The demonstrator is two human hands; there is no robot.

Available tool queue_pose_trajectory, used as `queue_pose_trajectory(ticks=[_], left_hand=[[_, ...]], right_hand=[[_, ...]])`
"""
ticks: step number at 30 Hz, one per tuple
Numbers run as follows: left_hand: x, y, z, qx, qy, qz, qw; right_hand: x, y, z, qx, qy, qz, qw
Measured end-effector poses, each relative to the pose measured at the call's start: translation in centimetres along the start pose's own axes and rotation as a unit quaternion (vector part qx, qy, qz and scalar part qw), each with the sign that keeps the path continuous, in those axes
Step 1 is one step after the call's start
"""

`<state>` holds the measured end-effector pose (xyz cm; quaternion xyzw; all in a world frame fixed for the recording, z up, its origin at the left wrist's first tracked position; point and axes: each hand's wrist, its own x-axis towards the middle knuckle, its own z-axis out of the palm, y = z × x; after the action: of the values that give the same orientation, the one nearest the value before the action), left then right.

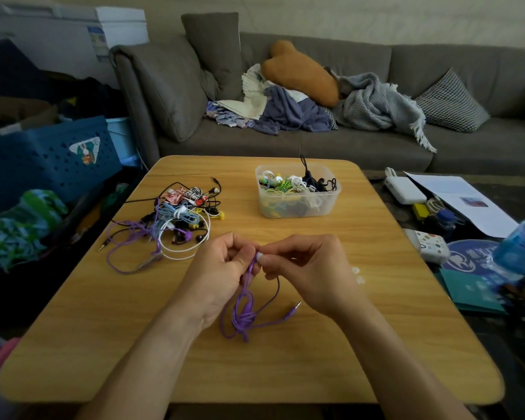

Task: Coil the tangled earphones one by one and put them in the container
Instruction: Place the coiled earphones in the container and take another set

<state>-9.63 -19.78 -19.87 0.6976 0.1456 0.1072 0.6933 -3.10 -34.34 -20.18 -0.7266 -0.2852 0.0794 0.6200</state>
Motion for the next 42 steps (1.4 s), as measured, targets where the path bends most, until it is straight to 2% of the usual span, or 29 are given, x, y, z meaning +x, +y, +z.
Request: queue_pose_trajectory(ticks=[2,5,9,13,16,19,22,24,26,29,34,38,42], left_hand=[[0.2,-0.3,0.0,0.041,0.021,0.028,0.999],[0.4,-0.6,0.1,0.075,0.057,0.089,0.992],[0.4,-0.6,0.6,0.104,0.027,0.127,0.986],[0.5,-0.8,0.8,0.118,-0.034,0.104,0.987],[0.6,-0.9,0.8,0.11,-0.044,0.077,0.99],[0.6,-1.0,0.8,0.077,-0.036,0.022,0.996],[0.7,-0.8,0.9,-0.023,-0.029,-0.051,0.998],[0.7,-0.7,0.9,-0.058,-0.026,-0.069,0.996],[0.6,-0.7,1.0,-0.053,-0.025,-0.066,0.996],[0.5,-0.8,0.8,-0.029,-0.023,-0.066,0.997],[0.5,-0.6,0.5,0.0,-0.038,-0.083,0.996],[0.7,-0.5,0.5,-0.026,-0.021,-0.115,0.993],[0.8,-0.8,-0.3,0.069,-0.007,-0.078,0.995]], right_hand=[[-0.2,0.0,0.5,-0.049,0.023,-0.022,0.998],[-0.2,-0.2,0.8,-0.044,0.031,-0.009,0.999],[0.0,0.1,-0.3,-0.008,0.031,0.031,0.999],[0.3,0.3,-1.7,-0.005,0.009,0.063,0.998],[0.1,-0.1,-3.2,-0.054,-0.026,0.081,0.995],[0.2,0.0,-5.3,-0.122,0.05,0.081,0.988],[0.8,1.0,-7.5,-0.275,0.138,0.1,0.946],[1.0,1.8,-8.5,-0.346,0.141,0.127,0.919],[1.2,2.5,-8.9,-0.374,0.119,0.151,0.907],[1.6,3.1,-8.7,-0.395,0.072,0.174,0.899],[2.7,3.7,-7.6,-0.412,0.053,0.166,0.895],[2.9,3.8,-6.9,-0.402,0.066,0.159,0.899],[2.8,3.4,-7.0,-0.352,0.132,0.135,0.917]])
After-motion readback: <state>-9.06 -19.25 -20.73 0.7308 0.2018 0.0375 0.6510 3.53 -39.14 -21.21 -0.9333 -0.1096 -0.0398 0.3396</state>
